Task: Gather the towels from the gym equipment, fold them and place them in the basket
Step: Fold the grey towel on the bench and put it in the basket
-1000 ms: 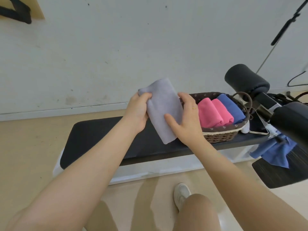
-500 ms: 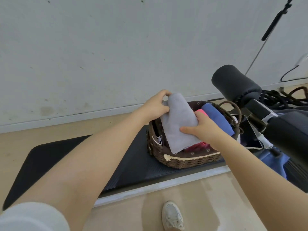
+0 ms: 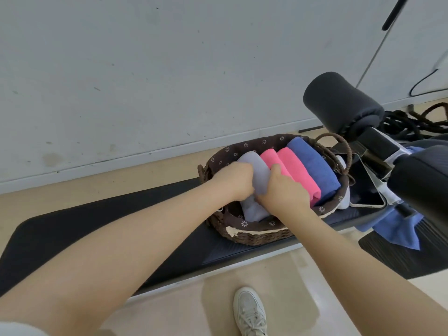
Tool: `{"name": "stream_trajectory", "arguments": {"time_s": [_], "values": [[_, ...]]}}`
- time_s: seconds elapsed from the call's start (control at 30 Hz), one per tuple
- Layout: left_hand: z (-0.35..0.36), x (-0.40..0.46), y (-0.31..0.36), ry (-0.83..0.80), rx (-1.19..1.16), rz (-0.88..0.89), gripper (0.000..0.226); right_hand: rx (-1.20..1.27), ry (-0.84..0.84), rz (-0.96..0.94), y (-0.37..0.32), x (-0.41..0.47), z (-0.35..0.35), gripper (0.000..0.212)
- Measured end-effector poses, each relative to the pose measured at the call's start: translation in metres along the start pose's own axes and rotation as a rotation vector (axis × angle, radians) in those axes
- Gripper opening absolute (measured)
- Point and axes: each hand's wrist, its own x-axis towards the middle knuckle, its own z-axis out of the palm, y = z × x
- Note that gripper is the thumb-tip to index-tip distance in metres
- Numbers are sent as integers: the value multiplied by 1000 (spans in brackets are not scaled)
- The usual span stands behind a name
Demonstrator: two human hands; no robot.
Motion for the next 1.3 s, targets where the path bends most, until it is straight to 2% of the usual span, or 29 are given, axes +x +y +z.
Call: {"name": "stream_trajectory", "arguments": {"time_s": [0.07, 0.13, 0.2, 0.33, 0.5, 0.57, 0.67, 0.73, 0.8, 0.9, 0.97, 1.03, 1.13, 1.3], "values": [[2, -4, 7, -164, -133, -68, 52, 7, -8, -38, 0, -7, 0, 69], [3, -7, 13, -293, -282, -128, 88, -166, 8, -105, 2, -16, 0, 100], [5, -10, 15, -350, -395, -160, 105, -312, 15, -110, 7, -17, -1, 115], [17, -7, 13, -306, -563, -182, 104, -226, -91, 31, 20, -3, -1, 119], [32, 2, 11, -258, -342, -116, 79, -340, -65, 59, 12, 4, 8, 127], [29, 1, 9, -270, -309, -95, 76, -337, -57, 54, 11, 3, 7, 122], [24, -10, 5, -254, -238, -31, 68, -182, -49, -2, 18, -4, -2, 111], [18, -27, 3, -106, -164, 62, 55, -63, 20, -44, 25, -18, -11, 87], [17, -49, 0, 79, -165, 130, 45, 30, 159, -60, 34, -37, -13, 55], [21, -89, -7, 173, -229, 244, 35, 110, 382, -88, 46, -74, -7, 26], [24, -116, -11, 183, -266, 312, 32, 105, 448, -108, 50, -99, 0, 26], [26, -140, -13, 199, -304, 323, 31, 138, 466, -71, 49, -121, 5, 35], [32, -169, -12, 199, -322, 335, 30, 218, 419, -15, 46, -149, 9, 45], [35, -205, 12, 208, -337, 336, 28, 301, 335, -8, 56, -196, 6, 48]]}}
